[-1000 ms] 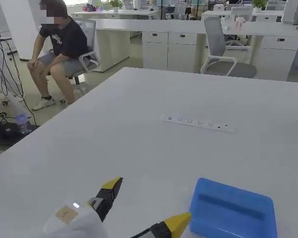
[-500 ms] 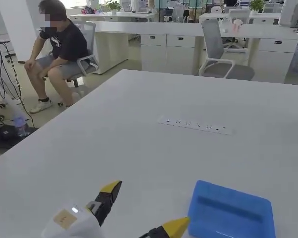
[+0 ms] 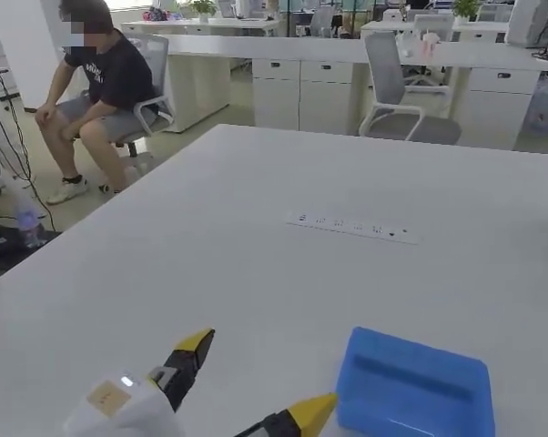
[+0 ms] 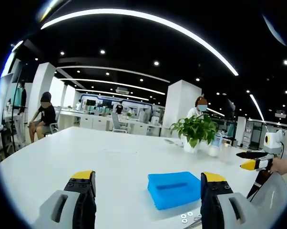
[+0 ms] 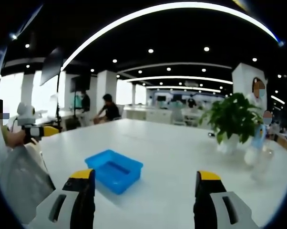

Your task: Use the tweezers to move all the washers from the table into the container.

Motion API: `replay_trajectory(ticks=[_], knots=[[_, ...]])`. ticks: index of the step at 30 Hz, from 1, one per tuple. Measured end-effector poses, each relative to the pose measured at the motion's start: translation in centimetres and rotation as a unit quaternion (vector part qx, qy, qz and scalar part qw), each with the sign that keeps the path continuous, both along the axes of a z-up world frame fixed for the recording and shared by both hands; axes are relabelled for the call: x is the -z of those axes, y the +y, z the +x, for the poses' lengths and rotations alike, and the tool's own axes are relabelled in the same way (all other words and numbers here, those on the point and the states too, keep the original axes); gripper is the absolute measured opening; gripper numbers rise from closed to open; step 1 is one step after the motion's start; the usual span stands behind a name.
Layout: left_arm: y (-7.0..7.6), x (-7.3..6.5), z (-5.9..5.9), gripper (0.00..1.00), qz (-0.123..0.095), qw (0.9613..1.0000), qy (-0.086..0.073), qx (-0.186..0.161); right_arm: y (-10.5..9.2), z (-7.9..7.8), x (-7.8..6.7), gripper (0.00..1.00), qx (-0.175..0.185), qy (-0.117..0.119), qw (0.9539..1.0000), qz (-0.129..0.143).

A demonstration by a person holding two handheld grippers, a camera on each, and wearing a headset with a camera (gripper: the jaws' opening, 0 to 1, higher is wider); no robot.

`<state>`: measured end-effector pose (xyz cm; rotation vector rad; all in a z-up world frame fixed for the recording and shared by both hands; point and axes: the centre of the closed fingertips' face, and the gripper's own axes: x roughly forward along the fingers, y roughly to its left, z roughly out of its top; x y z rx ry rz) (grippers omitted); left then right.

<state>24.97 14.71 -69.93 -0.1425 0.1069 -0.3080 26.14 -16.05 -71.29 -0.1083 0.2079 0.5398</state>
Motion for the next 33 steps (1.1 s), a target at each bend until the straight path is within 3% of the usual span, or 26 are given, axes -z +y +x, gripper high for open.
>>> replay_trajectory(ticks=[12,16,24,29,33], knots=[[-0.5,0.4,0.0,0.93,-0.002,0.9998,0.007,0.017,-0.8,0.2,-0.2,0.86,0.017,-0.009,0.9998,-0.006],[-0.6,-0.1,0.0,0.94,-0.005,0.9999,-0.004,0.015,-0.6,0.2,-0.2,0.86,0.014,-0.008,0.9998,-0.008],[-0.7,0.1,0.0,0.95,0.005,0.9999,0.000,0.015,-1.1,0.3,-0.6,0.86,0.027,-0.015,0.9995,-0.002],[-1.1,0.4,0.0,0.95,0.011,0.9997,0.005,0.022,-0.8,0.3,-0.3,0.85,0.022,-0.010,0.9996,-0.013],[-1.4,0.8,-0.1,0.92,0.016,0.9990,0.019,0.037,-0.8,0.2,0.5,0.82,0.016,0.012,0.9994,-0.028]])
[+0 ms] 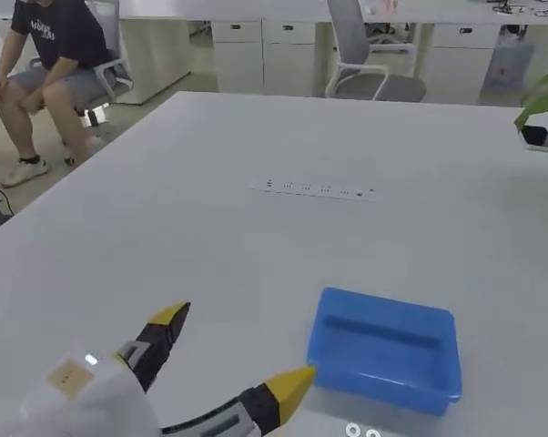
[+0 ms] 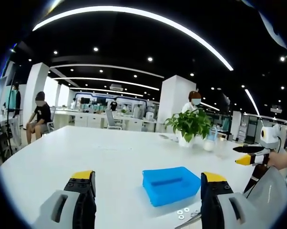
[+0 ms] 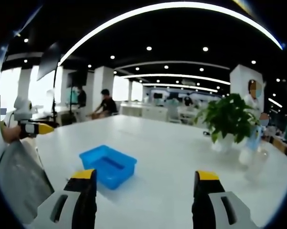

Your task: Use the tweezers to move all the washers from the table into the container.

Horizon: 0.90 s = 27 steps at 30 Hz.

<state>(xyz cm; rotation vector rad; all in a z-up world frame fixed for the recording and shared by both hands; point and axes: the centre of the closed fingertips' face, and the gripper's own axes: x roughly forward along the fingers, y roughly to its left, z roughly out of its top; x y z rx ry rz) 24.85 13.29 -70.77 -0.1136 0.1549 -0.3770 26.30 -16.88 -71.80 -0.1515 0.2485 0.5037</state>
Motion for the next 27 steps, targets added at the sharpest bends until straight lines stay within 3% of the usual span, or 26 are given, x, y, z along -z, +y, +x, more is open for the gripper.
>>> replay_trajectory(ticks=[2,5,6,7,9,10,11,15,17,20,22,23,25,27], knots=[[-0.3,0.6,-0.2,0.88,0.005,0.9997,0.019,0.016,0.1,-0.2,0.5,0.78,-0.007,0.013,0.9998,-0.016],[-0.8,2.6,-0.8,0.77,0.037,0.9955,0.076,0.043,0.3,-0.7,1.8,0.73,-0.020,0.052,0.9972,-0.050],[-1.5,3.7,-1.4,0.71,0.042,0.9901,0.115,0.070,0.5,-1.0,2.2,0.68,-0.033,0.067,0.9952,-0.064],[-2.4,4.4,-2.0,0.66,0.038,0.9844,0.140,0.099,0.9,-1.3,2.5,0.63,-0.047,0.079,0.9933,-0.069],[-3.7,4.5,-2.7,0.51,0.034,0.9787,0.144,0.142,1.9,-2.1,3.1,0.48,-0.082,0.108,0.9887,-0.064],[-4.4,4.6,-3.1,0.45,0.036,0.9736,0.153,0.165,2.4,-2.5,3.4,0.43,-0.099,0.118,0.9860,-0.064],[-4.8,4.6,-3.3,0.41,0.041,0.9718,0.156,0.172,2.9,-2.8,3.5,0.39,-0.117,0.122,0.9835,-0.064],[-6.0,5.5,-4.0,0.35,0.092,0.9544,0.176,0.223,5.0,-4.0,4.0,0.26,-0.175,0.142,0.9709,-0.081],[-6.4,5.8,-4.1,0.32,0.107,0.9486,0.180,0.238,6.2,-4.2,4.1,0.23,-0.199,0.141,0.9656,-0.089],[-6.9,6.8,-4.2,0.27,0.127,0.9366,0.195,0.262,7.5,-4.5,4.7,0.23,-0.225,0.150,0.9575,-0.099],[-7.0,7.8,-4.3,0.26,0.155,0.9257,0.205,0.277,8.2,-4.7,5.3,0.22,-0.245,0.153,0.9502,-0.116],[-7.1,8.0,-4.3,0.25,0.162,0.9232,0.206,0.281,8.6,-4.8,5.7,0.21,-0.258,0.150,0.9457,-0.130],[-7.4,8.7,-4.4,0.24,0.177,0.9129,0.216,0.298,9.5,-5.1,6.3,0.18,-0.277,0.155,0.9378,-0.140],[-7.7,9.5,-4.5,0.24,0.196,0.9007,0.225,0.316,10.1,-5.2,6.7,0.17,-0.288,0.156,0.9338,-0.144]])
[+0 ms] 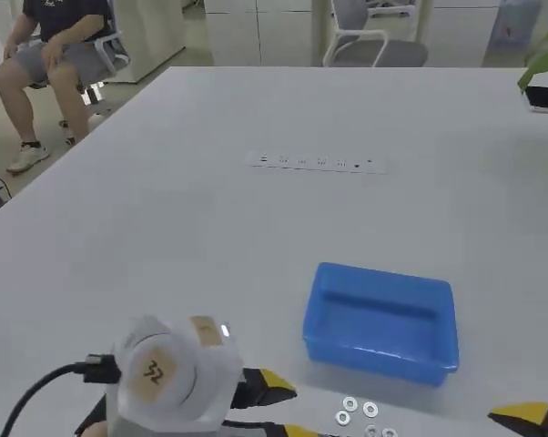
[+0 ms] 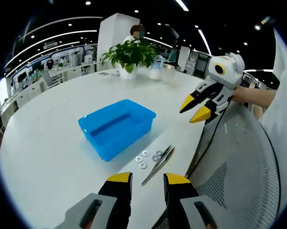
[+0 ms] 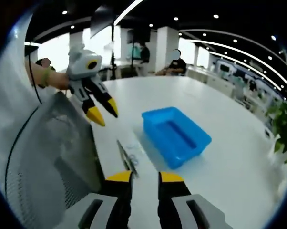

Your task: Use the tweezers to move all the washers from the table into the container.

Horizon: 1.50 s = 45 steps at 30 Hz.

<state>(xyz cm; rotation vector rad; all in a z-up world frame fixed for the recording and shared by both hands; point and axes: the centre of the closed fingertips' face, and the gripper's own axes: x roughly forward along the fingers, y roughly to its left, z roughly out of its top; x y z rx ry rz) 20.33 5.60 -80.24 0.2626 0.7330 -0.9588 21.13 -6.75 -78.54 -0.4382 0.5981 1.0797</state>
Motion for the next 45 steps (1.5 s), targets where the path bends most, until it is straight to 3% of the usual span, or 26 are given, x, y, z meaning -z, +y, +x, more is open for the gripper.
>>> replay_trajectory(ticks=[4,10,14,19,25,27,29,32,35,40,45], knots=[[-0.4,1.4,-0.1,0.21,0.033,0.9988,0.009,0.034,0.9,0.1,1.2,0.14,-0.023,-0.002,0.9997,-0.012],[-0.5,3.4,0.0,0.12,0.083,0.9926,0.011,0.088,1.7,0.1,2.7,0.12,-0.041,0.017,0.9987,-0.025],[-0.3,4.6,0.3,0.05,0.117,0.9853,0.008,0.124,1.8,0.3,3.5,0.11,-0.042,0.029,0.9981,-0.034],[-0.4,5.4,0.9,0.05,0.136,0.9799,0.012,0.145,2.2,0.3,3.8,0.10,-0.045,0.034,0.9978,-0.035],[-0.6,6.0,0.9,0.00,0.169,0.9662,-0.003,0.194,2.3,0.2,4.2,0.10,-0.047,0.039,0.9975,-0.037],[-0.8,6.0,0.8,0.00,0.175,0.9590,-0.014,0.222,2.4,0.2,4.3,0.10,-0.048,0.040,0.9974,-0.037],[-1.1,5.9,0.3,0.00,0.181,0.9489,-0.022,0.257,2.4,0.1,4.4,0.11,-0.050,0.040,0.9972,-0.038],[-1.3,5.3,-0.1,0.00,0.185,0.9421,-0.037,0.277,2.5,0.0,4.5,0.11,-0.055,0.038,0.9969,-0.042],[-1.6,4.2,-0.1,0.00,0.179,0.9417,-0.047,0.281,2.6,-0.2,4.6,0.12,-0.060,0.037,0.9965,-0.044],[-2.1,2.0,-0.1,0.00,0.164,0.9441,-0.066,0.278,3.0,-0.8,4.6,0.13,-0.075,0.037,0.9955,-0.045],[-3.1,-0.8,-0.5,0.00,0.148,0.9427,-0.090,0.285,3.5,-1.3,4.6,0.13,-0.093,0.033,0.9940,-0.047]])
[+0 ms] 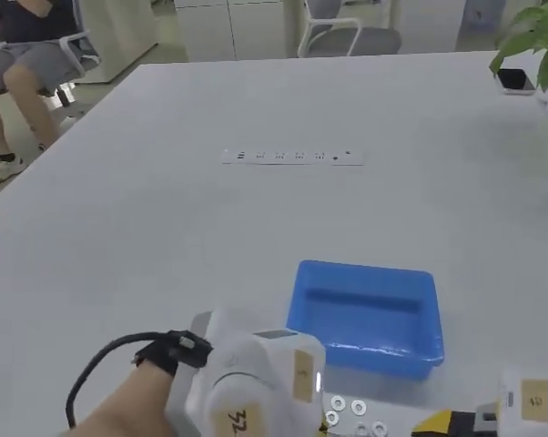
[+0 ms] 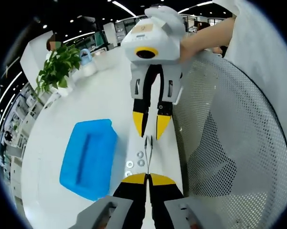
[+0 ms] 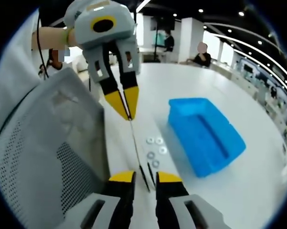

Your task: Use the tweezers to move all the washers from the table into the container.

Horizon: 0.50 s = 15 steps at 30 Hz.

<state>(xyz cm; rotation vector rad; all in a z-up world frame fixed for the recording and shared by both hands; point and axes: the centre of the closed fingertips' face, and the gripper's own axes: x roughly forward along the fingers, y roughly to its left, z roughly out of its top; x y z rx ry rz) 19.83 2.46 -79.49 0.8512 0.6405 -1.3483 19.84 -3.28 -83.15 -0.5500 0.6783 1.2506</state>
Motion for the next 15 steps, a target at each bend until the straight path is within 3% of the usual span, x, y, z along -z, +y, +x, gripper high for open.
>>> replay_trajectory(ticks=[5,11,15], knots=[[-1.6,-2.0,-0.6,0.00,-0.022,0.9997,-0.005,0.008,0.2,0.0,0.1,0.14,-0.007,-0.003,1.0000,-0.002],[-3.2,-3.1,-1.0,0.00,-0.030,0.9993,-0.009,0.020,0.7,0.2,0.1,0.11,-0.017,-0.007,0.9998,0.000],[-3.6,-3.3,-0.6,0.00,-0.030,0.9993,-0.009,0.021,1.0,0.3,0.4,0.08,-0.027,-0.009,0.9996,-0.005]])
